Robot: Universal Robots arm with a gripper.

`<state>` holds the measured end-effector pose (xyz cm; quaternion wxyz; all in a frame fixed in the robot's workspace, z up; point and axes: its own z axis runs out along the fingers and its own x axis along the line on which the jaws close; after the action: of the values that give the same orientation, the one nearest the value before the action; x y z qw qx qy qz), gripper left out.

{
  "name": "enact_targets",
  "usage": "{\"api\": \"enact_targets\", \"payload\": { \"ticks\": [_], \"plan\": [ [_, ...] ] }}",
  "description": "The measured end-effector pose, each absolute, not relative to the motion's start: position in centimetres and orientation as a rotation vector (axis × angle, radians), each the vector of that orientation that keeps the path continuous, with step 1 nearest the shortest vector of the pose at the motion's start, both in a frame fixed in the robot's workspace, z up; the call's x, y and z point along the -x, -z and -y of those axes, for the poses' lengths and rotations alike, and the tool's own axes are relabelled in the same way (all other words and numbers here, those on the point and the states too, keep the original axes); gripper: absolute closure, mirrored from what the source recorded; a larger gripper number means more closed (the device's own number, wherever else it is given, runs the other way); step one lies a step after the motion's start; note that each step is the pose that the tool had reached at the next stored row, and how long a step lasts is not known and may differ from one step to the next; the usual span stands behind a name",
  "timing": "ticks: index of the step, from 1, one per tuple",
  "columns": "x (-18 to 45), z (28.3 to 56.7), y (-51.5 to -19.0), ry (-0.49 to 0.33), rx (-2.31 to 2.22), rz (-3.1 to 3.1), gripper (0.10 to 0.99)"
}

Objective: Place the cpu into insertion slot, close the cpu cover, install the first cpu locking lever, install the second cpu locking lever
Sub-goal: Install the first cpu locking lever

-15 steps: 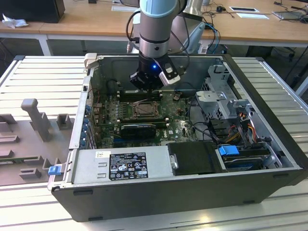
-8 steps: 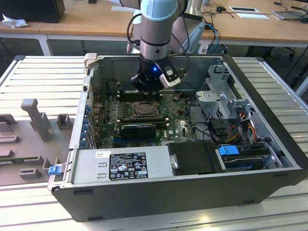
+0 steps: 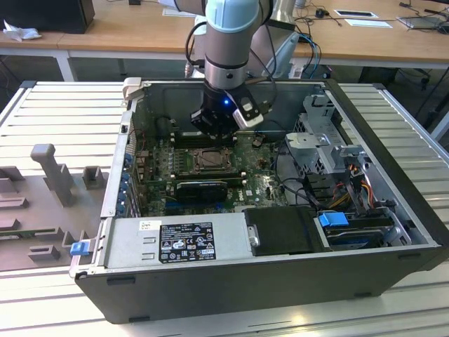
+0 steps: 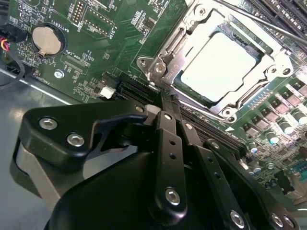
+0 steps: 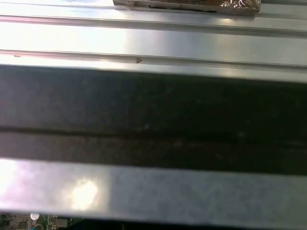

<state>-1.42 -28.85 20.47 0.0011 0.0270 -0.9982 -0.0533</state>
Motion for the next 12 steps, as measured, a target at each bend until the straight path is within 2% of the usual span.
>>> {"api": "enact_targets", "payload": {
  "ticks": [12],
  "plan": [
    [1.41, 28.84, -20.17, 0.151, -0.085, 3.134, 0.98]
  ]
}}
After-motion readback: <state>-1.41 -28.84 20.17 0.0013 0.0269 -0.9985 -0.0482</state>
